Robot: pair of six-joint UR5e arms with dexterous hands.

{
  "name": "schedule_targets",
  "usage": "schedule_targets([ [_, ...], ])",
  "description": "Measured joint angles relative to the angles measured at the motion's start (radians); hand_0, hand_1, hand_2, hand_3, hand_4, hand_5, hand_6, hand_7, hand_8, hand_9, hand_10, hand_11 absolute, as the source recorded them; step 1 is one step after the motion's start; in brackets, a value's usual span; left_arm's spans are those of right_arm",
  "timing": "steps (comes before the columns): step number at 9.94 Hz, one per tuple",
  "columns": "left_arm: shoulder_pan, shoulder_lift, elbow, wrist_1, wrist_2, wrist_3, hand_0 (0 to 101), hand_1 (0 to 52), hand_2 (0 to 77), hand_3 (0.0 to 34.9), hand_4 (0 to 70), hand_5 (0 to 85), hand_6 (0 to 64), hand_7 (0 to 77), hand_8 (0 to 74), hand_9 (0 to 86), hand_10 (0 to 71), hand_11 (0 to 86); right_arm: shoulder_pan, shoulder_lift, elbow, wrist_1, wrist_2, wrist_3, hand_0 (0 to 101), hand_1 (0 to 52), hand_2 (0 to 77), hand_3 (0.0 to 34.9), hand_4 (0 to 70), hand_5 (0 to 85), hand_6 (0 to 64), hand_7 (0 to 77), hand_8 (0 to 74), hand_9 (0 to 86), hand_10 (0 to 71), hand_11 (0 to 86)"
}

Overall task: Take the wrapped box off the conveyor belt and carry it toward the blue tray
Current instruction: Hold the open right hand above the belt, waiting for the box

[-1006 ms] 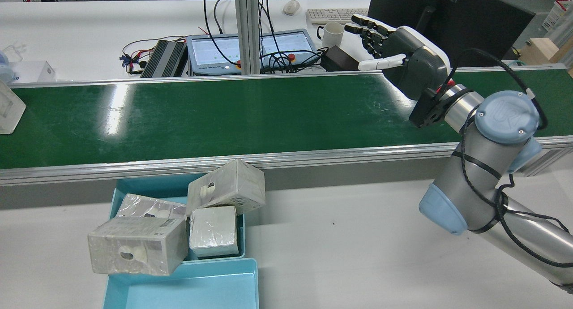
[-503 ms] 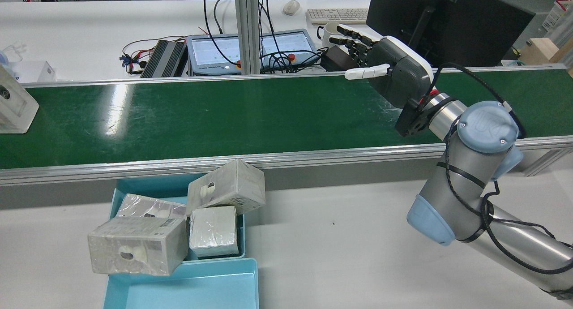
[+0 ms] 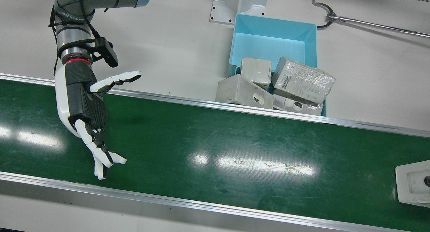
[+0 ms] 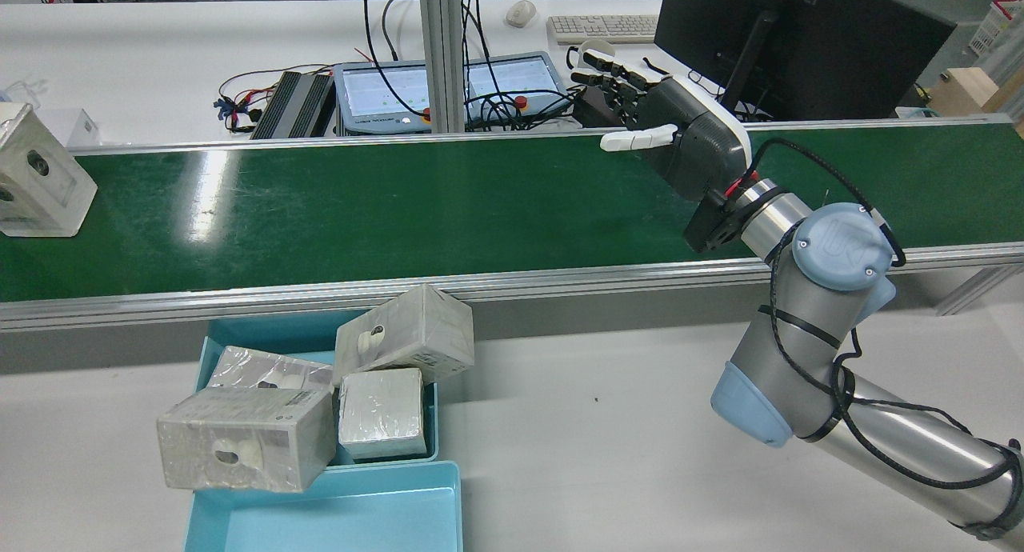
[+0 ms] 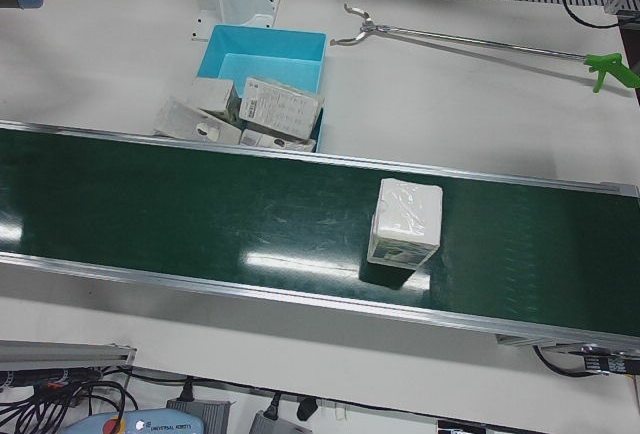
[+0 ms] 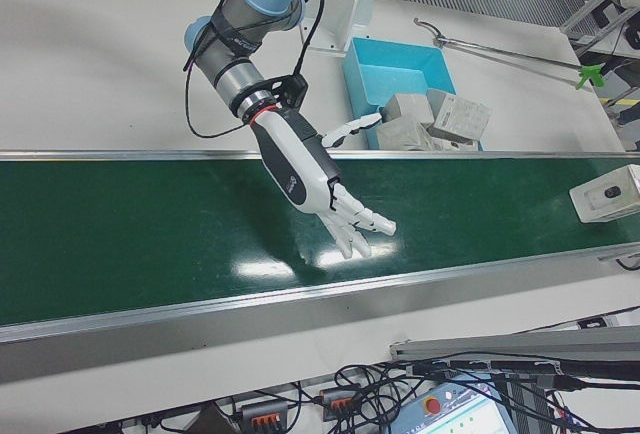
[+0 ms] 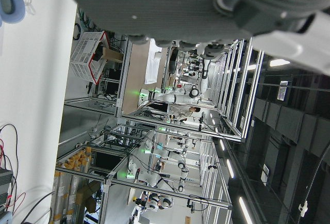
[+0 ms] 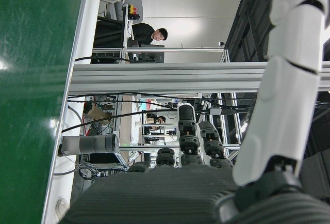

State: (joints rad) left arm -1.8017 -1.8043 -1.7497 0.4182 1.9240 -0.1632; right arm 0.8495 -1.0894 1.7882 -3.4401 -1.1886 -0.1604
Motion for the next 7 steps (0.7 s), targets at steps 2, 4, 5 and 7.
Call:
schedule_targets([
  [2, 0.0, 0.0, 0.0, 0.0, 0.0, 0.0, 0, 0.0, 0.5, 0.0, 0.0, 1.1, 0.5, 0.5, 0.5, 0.5, 0.0, 0.5, 0.0, 0.003, -0.016, 0.001, 0.001, 0.004, 44, 10.4, 9.8, 0.1, 10.9, 9.3, 7.1, 19.1, 3.3, 4.9, 0.0, 1.1],
  [4, 0.0, 0.0, 0.0, 0.0, 0.0, 0.0, 0, 0.0, 0.5, 0.0, 0.0, 1.1, 0.5, 0.5, 0.5, 0.5, 0.0, 0.5, 0.0, 0.007, -0.018, 0.001, 0.002, 0.009, 44, 10.4, 9.3, 0.1, 10.9, 9.3, 7.1, 19.1, 3.3, 4.4, 0.0, 1.1],
  [5, 0.0, 0.0, 0.0, 0.0, 0.0, 0.0, 0, 0.0, 0.5, 0.0, 0.0, 1.1, 0.5, 0.5, 0.5, 0.5, 0.0, 0.5, 0.0, 0.007, -0.006, 0.001, 0.002, 0.016, 44, 10.4, 9.3, 0.1, 10.9, 9.3, 7.1, 19.1, 3.3, 4.4, 0.0, 1.1],
  [7, 0.0, 0.0, 0.0, 0.0, 0.0, 0.0, 0, 0.0, 0.5, 0.0, 0.0, 1.1, 0.5, 0.5, 0.5, 0.0, 0.5, 0.5, 0.002, 0.008, 0.027, -0.001, 0.001, 0.025, 45, 10.4, 9.3, 0.0, 12.5, 10.4, 7.1, 20.2, 2.7, 4.9, 0.0, 1.1],
])
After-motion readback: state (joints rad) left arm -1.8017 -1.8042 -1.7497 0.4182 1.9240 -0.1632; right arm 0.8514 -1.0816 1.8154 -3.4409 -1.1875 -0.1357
